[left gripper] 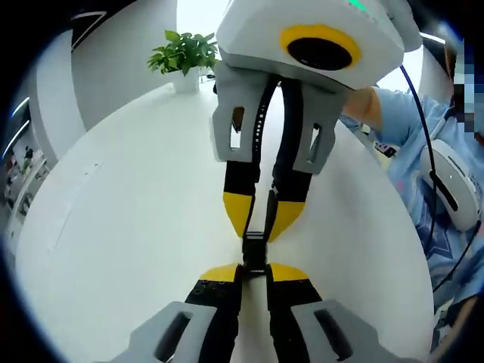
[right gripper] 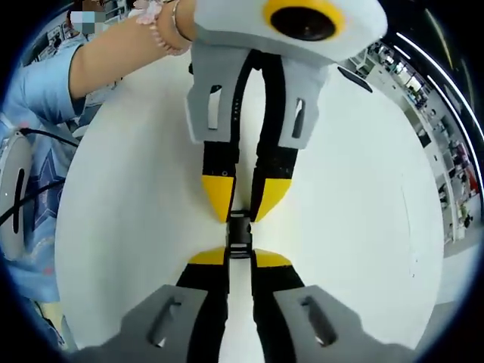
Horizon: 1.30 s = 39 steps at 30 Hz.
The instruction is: Snap the two parts of the plastic buckle together until the buckle closes and remains connected.
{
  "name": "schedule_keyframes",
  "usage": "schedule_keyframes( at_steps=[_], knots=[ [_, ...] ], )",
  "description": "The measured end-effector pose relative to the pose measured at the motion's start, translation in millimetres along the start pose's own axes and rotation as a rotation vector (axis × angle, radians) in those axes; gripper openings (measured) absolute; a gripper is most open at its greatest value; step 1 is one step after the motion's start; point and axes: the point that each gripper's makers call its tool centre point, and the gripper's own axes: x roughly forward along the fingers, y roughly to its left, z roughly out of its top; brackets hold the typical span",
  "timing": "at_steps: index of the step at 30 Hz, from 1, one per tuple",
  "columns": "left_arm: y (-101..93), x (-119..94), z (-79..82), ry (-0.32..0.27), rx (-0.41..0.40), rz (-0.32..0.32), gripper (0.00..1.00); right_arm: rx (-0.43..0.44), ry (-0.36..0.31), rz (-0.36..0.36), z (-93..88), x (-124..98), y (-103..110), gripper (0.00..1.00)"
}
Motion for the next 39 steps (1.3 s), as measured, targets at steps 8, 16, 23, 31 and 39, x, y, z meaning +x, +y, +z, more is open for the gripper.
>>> schedule_keyframes(
  at_steps=[8,16,23,31,39],
  knots=[
    [23.4,4,1.0,-0.004,-0.023,0.013,0.11,0.02,-0.014,0.002,-6.3,1,-25,0.09],
    [28.2,8,0.4,-0.029,-0.046,0.028,0.11,0.043,-0.046,0.008,-5.4,6,-43,0.09],
    [41.9,8,-0.7,-0.036,-0.077,0.064,0.11,0.05,-0.069,-0.006,-2.8,12,-60,0.09],
    [69.1,3,2.4,-0.063,-0.093,0.116,0.11,0.067,-0.091,-0.043,-1.9,15,-78,0.09],
    [78.5,2,3.3,-0.077,-0.071,0.141,0.11,0.098,-0.111,-0.064,-5.6,15,-84,0.09]
  ],
)
